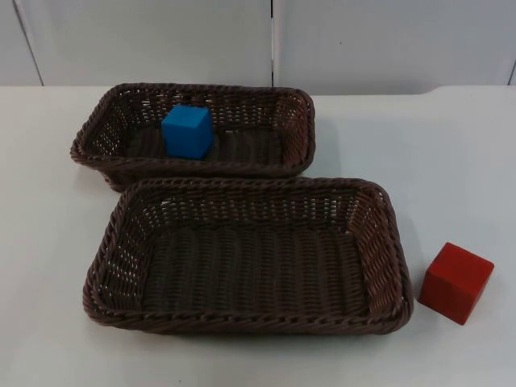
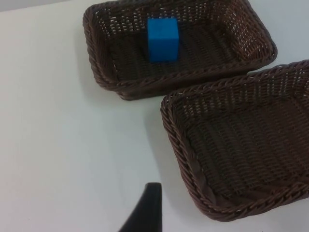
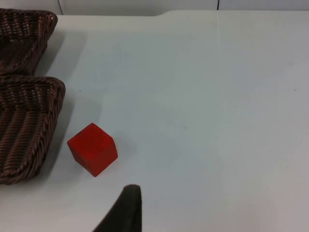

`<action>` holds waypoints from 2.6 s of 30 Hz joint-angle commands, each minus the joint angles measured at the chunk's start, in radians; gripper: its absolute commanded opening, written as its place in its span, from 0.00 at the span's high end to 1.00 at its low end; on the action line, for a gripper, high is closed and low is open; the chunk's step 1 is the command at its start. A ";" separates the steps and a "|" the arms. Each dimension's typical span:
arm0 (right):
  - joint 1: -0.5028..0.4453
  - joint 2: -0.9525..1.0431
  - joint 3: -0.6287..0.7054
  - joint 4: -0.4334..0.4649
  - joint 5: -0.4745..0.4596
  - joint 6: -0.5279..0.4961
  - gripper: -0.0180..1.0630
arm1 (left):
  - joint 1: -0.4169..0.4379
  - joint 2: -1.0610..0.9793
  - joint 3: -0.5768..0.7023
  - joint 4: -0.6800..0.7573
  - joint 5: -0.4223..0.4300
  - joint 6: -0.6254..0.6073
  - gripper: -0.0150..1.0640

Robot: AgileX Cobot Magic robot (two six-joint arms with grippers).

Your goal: Pick up one cube with the left hand and place it into the upper basket. Pick up one cube with the right hand and place it into the lower basket.

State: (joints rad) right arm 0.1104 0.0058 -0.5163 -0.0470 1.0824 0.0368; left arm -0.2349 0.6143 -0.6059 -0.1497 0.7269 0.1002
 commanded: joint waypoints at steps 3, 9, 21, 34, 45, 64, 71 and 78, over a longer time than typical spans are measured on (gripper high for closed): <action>0.003 0.002 0.001 -0.002 -0.004 0.000 0.01 | -0.005 -0.006 0.004 -0.005 -0.008 0.000 0.18; 0.003 0.002 0.001 -0.002 -0.004 0.000 0.01 | -0.005 -0.006 0.004 0.008 -0.008 0.000 0.18; 0.003 0.002 -0.007 -0.002 -0.015 -0.002 0.01 | -0.005 -0.006 0.004 0.029 -0.025 0.000 0.18; 0.003 0.121 -0.109 -0.002 -0.162 -0.002 0.01 | -0.005 -0.006 0.004 0.040 -0.027 0.000 0.18; 0.003 0.503 -0.258 -0.021 -0.177 -0.011 0.01 | -0.005 -0.006 0.004 0.034 -0.024 0.000 0.18; 0.003 1.104 -0.491 -0.012 -0.189 -0.085 0.01 | -0.005 -0.006 0.004 0.034 -0.024 0.000 0.18; 0.003 1.261 -0.536 0.033 -0.187 -0.149 0.01 | -0.005 -0.006 0.004 0.034 -0.022 -0.002 0.18; 0.073 1.387 -0.536 0.030 -0.202 -0.219 0.01 | -0.005 -0.006 0.004 0.030 -0.022 -0.004 0.18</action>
State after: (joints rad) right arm 0.1748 1.3844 -1.0471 -0.0189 0.8891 -0.1600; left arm -0.2349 0.6143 -0.6044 -0.1116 0.7183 0.1002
